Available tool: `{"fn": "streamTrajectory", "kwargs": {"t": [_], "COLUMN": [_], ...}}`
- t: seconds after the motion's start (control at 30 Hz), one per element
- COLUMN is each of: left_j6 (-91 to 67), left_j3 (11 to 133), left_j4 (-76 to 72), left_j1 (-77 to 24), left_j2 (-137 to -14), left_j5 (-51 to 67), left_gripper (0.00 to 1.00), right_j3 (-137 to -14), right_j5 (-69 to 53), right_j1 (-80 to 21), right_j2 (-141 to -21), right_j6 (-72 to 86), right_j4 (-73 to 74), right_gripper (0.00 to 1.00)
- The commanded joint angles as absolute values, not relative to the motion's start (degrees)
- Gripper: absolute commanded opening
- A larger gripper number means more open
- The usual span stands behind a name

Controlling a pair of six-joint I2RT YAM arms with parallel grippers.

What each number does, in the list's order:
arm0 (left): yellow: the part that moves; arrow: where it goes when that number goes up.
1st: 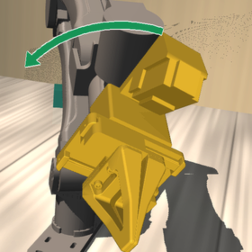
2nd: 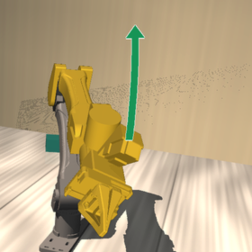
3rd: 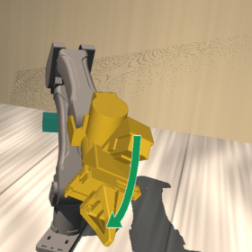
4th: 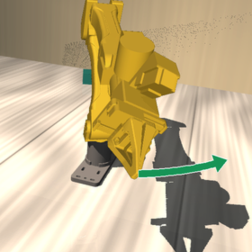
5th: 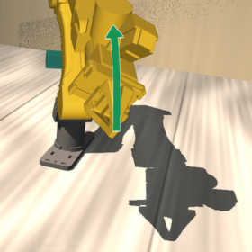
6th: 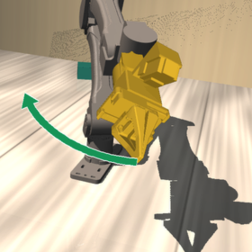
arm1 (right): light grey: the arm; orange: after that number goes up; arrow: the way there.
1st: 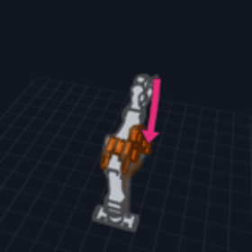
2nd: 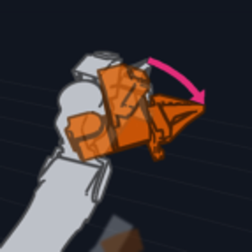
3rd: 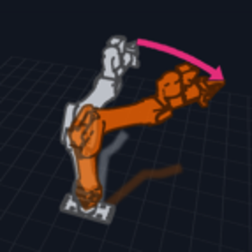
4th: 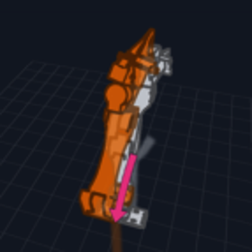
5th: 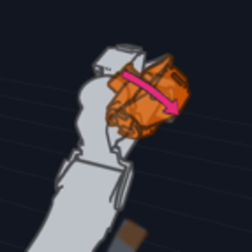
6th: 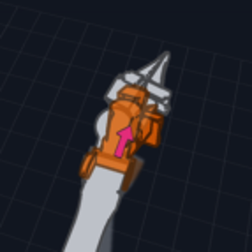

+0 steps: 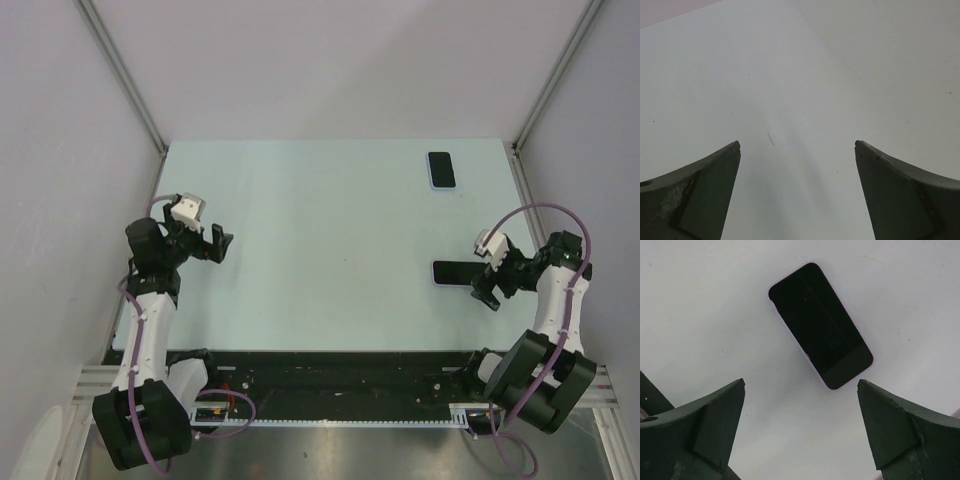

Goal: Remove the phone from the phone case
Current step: Pick up the phone at the center of the board.

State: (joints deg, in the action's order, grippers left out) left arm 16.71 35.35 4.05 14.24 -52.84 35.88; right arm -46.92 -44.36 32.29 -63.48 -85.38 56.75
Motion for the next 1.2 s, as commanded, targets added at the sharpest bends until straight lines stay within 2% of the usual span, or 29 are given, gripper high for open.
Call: {"fn": "streamTrajectory", "kwargs": {"t": [0.0, 0.23, 0.5, 0.93, 1.17], "left_j6": [22.0, 22.3, 22.4, 22.9, 22.9], "left_j3": [35.0, 34.3, 34.2, 33.8, 33.7], "left_j4": [4.5, 4.6, 4.8, 5.3, 5.4], "left_j1": [13.8, 13.6, 13.5, 13.5, 13.5], "left_j2": [-52.6, -52.9, -53.0, -53.2, -53.3], "left_j5": [40.6, 41.8, 42.5, 43.6, 44.5], "left_gripper": [1.00, 1.00, 1.00, 1.00, 1.00], "right_j3": [-47.3, -47.3, -48.2, -58.2, -61.1], "right_j5": [-42.3, -32.5, -25.0, -21.3, -20.5], "right_j1": [29.2, 19.6, 14.3, 11.2, 10.4], "right_j2": [-65.7, -69.5, -74.2, -87.7, -90.8], "right_j6": [-90.6, -86.0, -92.8, -93.1, -94.0], "right_j4": [55.9, 46.4, 44.8, 51.3, 55.0], "right_gripper": [1.00, 1.00, 1.00, 1.00, 1.00]}}
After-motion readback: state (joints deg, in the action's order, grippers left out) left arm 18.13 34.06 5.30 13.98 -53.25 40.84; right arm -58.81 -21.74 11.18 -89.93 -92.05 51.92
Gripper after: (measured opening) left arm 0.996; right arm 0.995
